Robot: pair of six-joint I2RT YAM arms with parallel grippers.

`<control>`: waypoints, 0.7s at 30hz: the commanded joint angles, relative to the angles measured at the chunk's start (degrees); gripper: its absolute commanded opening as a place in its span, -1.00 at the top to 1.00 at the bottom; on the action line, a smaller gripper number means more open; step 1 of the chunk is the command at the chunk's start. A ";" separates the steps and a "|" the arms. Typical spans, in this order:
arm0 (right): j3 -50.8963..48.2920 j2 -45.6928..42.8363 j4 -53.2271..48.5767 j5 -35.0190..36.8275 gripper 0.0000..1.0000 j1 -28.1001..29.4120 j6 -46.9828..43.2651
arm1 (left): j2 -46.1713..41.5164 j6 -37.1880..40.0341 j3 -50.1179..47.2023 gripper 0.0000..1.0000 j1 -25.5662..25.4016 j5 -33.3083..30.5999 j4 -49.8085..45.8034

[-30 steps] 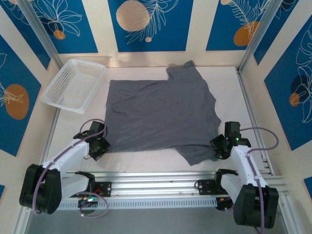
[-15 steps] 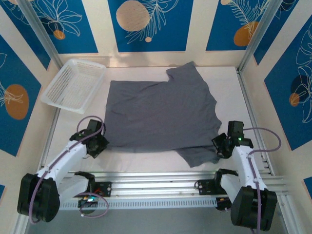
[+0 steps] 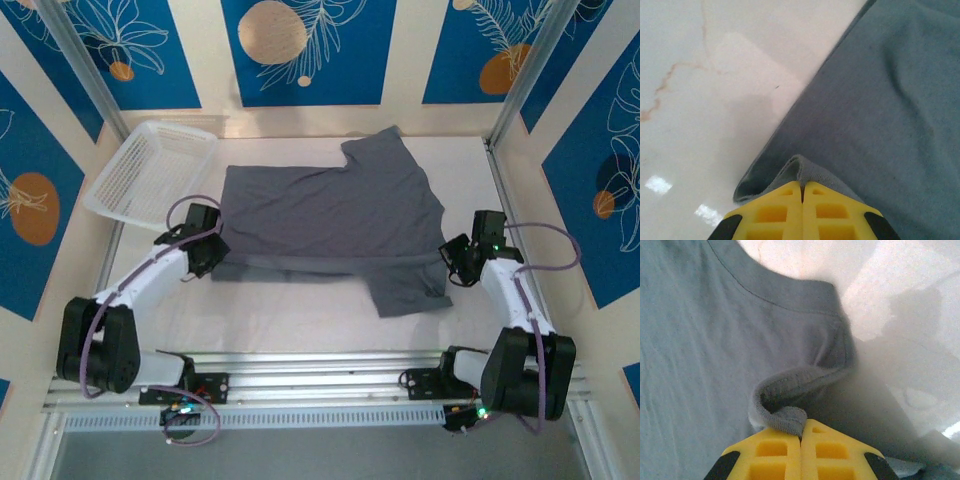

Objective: Fold the inside-out t-shirt
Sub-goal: Fold the T-shirt at the center of the table.

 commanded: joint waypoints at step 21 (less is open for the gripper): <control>14.03 25.91 9.07 -2.06 1.00 1.42 -3.44 | 13.62 1.68 3.87 1.00 4.25 0.09 5.22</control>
